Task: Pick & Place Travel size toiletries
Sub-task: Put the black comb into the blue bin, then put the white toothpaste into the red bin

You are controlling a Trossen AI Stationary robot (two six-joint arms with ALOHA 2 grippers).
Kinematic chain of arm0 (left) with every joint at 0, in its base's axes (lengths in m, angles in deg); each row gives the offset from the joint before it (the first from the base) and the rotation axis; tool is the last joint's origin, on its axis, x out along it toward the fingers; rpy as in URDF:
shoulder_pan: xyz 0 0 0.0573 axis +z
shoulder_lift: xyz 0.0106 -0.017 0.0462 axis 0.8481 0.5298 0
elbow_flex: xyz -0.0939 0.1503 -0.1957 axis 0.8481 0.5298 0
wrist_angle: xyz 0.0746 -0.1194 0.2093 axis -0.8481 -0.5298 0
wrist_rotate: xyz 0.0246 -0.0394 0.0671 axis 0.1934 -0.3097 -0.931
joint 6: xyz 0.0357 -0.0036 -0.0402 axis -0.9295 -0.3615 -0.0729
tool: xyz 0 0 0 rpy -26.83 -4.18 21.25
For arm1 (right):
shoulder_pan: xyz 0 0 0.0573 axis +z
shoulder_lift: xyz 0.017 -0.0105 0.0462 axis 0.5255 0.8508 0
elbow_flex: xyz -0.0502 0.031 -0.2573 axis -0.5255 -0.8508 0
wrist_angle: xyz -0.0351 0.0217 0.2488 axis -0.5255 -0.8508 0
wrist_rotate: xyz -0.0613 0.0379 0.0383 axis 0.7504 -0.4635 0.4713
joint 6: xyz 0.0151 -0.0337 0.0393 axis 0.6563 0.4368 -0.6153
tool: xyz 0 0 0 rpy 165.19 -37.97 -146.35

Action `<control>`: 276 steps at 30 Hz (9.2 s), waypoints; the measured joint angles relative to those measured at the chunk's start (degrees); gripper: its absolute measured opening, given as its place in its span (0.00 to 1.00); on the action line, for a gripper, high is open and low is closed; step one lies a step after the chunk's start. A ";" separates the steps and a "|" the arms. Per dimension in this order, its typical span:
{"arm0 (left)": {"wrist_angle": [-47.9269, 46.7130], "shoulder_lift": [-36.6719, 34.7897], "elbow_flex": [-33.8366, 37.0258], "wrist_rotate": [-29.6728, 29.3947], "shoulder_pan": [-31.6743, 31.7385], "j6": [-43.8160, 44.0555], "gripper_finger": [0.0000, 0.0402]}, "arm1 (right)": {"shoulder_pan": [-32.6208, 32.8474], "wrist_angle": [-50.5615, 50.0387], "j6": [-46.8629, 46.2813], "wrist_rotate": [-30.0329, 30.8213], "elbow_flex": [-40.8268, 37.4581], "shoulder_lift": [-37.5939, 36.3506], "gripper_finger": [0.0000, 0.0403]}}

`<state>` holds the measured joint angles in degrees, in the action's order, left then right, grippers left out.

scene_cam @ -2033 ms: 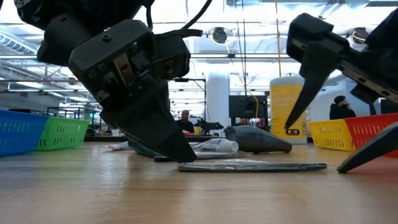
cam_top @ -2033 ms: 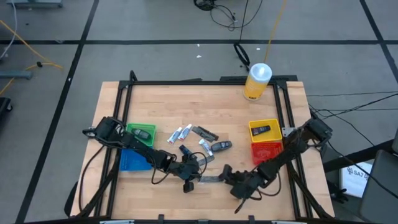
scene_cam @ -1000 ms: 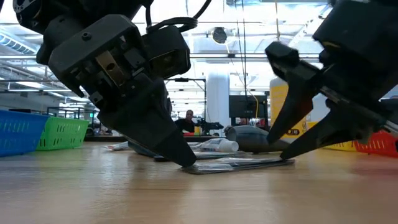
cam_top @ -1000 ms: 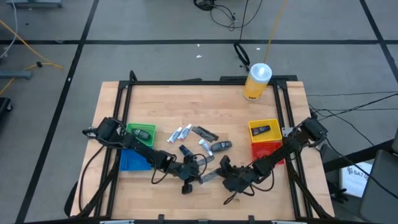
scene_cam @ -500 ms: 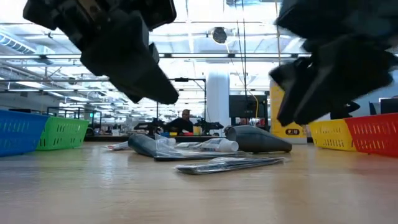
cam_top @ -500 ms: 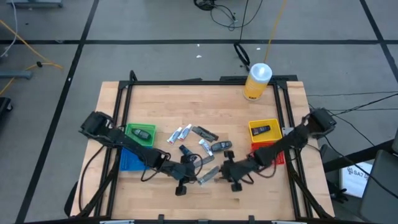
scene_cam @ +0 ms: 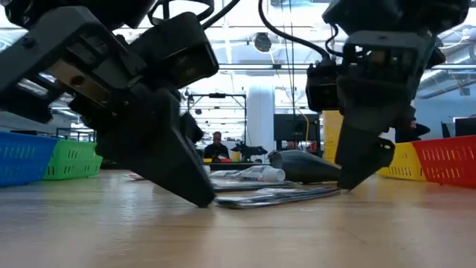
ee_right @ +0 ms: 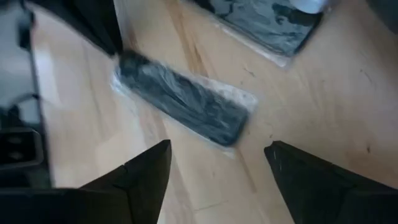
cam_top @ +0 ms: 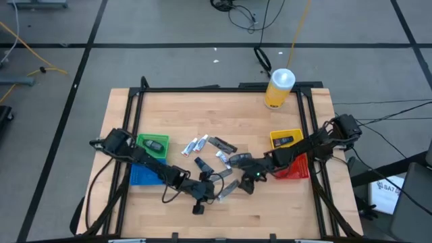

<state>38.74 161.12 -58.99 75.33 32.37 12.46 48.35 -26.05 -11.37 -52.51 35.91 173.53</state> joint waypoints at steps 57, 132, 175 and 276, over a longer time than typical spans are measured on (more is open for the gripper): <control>3.97 0.79 0.04 -4.80 0.90 5.39 0.01 | -1.20 17.10 -15.91 -5.78 -6.63 -0.02 0.66; 0.86 -7.06 -0.03 -10.71 -3.55 1.74 0.03 | 8.31 26.67 30.43 10.50 -6.49 -0.37 0.66; 9.52 -3.55 -0.12 -17.76 -0.12 -29.32 0.53 | 4.79 28.89 44.67 15.71 -6.60 8.11 0.03; -85.08 -37.57 7.42 -4.93 -19.02 45.71 0.55 | -13.18 80.56 52.01 24.35 -11.45 20.90 0.40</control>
<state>-46.34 123.55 -51.57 70.40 13.35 58.18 35.17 54.51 40.64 -28.16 24.46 194.43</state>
